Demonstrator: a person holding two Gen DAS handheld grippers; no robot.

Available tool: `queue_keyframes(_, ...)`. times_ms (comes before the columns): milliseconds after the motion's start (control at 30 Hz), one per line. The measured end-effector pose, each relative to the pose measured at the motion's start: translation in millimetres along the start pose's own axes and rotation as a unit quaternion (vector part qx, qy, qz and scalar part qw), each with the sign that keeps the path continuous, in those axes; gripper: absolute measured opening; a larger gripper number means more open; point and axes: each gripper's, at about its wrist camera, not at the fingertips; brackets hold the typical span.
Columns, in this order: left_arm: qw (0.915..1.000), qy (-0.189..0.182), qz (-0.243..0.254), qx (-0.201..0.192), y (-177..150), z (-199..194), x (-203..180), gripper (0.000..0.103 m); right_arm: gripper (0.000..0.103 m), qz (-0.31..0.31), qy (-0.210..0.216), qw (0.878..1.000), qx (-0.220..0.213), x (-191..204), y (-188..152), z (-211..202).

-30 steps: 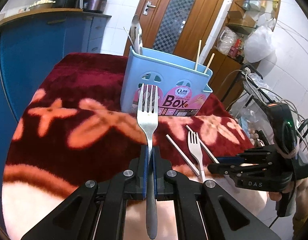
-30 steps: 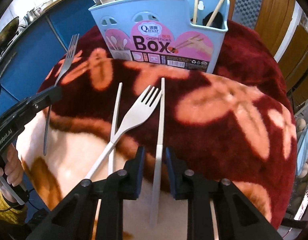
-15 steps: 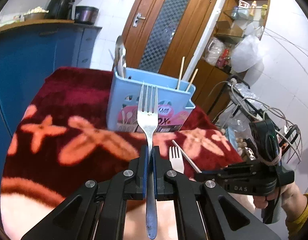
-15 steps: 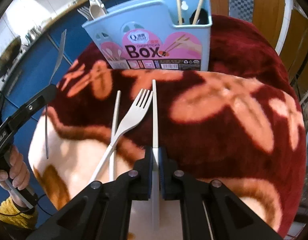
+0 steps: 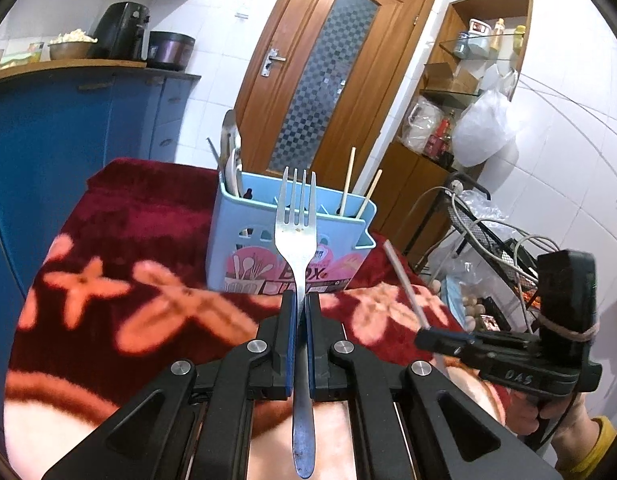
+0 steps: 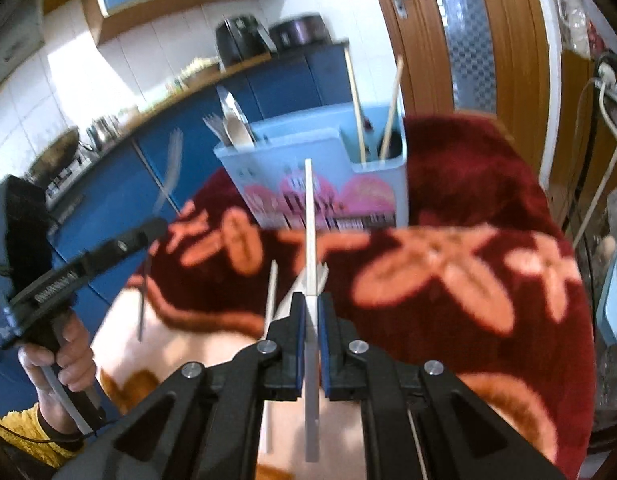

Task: Organize utensils
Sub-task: 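Carry the metal fork over the holder with the left tool while the right tool carries the knife there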

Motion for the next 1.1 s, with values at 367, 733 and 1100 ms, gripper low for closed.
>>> queue_keyframes(367,0.9995,0.0,0.01,-0.03,27,4,-11,0.004,0.007,0.01,0.005,0.991,-0.135,8,22,-17)
queue_keyframes(733,0.9964,0.011,0.009,-0.084,68,18,-24,0.004,0.007,0.015,0.01,0.982,-0.188,-10,42,-12)
queue_keyframes(1100,0.9823,0.032,0.03,-0.182,108,57,-34,0.004,0.008,0.019,0.014,0.98,-0.196,-29,54,3)
Point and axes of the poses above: each gripper's, at about its wrist camera, not at the fingertips, and z roughly the way its jaws point, x to its left, y to its top, and after that the axes turned 13 degrees about -z, right-handed
